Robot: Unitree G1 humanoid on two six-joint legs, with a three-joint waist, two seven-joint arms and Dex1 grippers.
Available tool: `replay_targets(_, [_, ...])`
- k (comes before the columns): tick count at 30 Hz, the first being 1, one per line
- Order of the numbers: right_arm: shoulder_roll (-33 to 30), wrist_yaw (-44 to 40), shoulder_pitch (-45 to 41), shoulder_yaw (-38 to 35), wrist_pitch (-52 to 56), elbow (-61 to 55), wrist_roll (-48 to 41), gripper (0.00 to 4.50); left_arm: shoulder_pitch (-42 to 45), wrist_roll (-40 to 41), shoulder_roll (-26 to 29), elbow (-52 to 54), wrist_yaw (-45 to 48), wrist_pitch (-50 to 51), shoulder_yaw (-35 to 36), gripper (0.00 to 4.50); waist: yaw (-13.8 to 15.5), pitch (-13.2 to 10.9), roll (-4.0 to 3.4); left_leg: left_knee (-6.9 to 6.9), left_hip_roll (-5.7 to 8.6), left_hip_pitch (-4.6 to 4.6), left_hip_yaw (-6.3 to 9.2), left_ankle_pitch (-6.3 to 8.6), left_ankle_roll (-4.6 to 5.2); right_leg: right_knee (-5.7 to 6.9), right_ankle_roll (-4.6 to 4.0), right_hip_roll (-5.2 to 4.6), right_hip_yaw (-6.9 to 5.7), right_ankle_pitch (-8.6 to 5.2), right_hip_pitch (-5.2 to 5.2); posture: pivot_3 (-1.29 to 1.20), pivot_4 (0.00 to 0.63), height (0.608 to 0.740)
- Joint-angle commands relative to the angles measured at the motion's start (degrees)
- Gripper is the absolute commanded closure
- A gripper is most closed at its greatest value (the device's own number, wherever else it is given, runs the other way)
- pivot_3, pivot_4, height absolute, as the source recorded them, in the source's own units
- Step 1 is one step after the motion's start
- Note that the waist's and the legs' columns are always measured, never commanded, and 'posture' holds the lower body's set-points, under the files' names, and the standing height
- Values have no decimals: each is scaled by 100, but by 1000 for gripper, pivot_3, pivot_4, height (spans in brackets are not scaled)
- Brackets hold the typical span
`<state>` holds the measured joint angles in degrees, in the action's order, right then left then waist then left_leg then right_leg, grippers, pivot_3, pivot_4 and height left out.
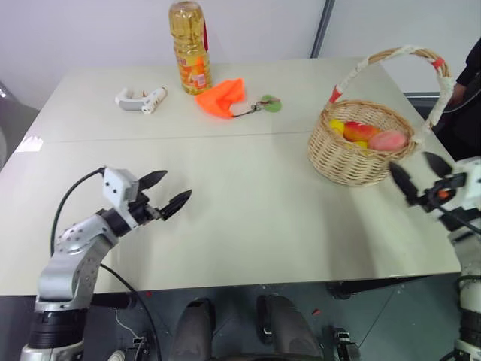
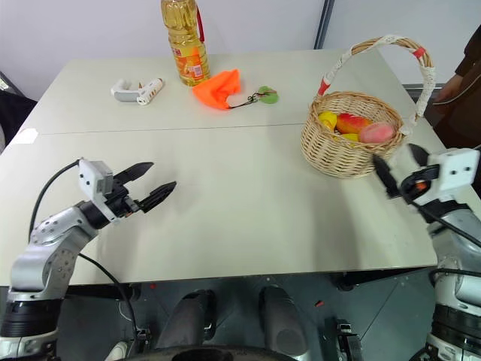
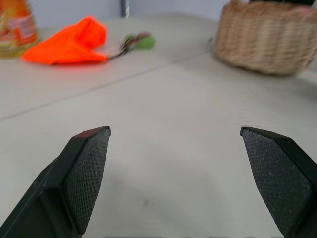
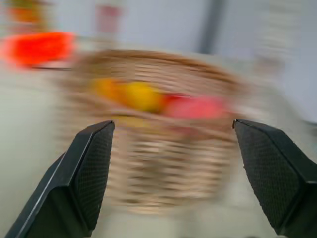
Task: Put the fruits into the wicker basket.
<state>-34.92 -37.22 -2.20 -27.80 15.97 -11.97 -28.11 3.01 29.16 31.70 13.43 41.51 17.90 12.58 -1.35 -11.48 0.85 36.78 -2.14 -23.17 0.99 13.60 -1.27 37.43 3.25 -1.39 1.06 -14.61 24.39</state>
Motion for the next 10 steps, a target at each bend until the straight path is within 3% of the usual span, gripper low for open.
replay_targets(1, [-68,-627,-85,859,206,-682,-295,530,-268,-142,79,37,-255,-53,347,0,19,0,0,0,-1,0,0,0,0,0,0,0,0,0,-1,0,150,740])
replay_targets(10, [245,-825,-671,2152,-106,-191,277,530,-784,-350,-19,140,-591,-146,468,0,74,5,9,2,7,-13,-2,0,-1,-14,-19,-13,-3,10,0,0,150,740])
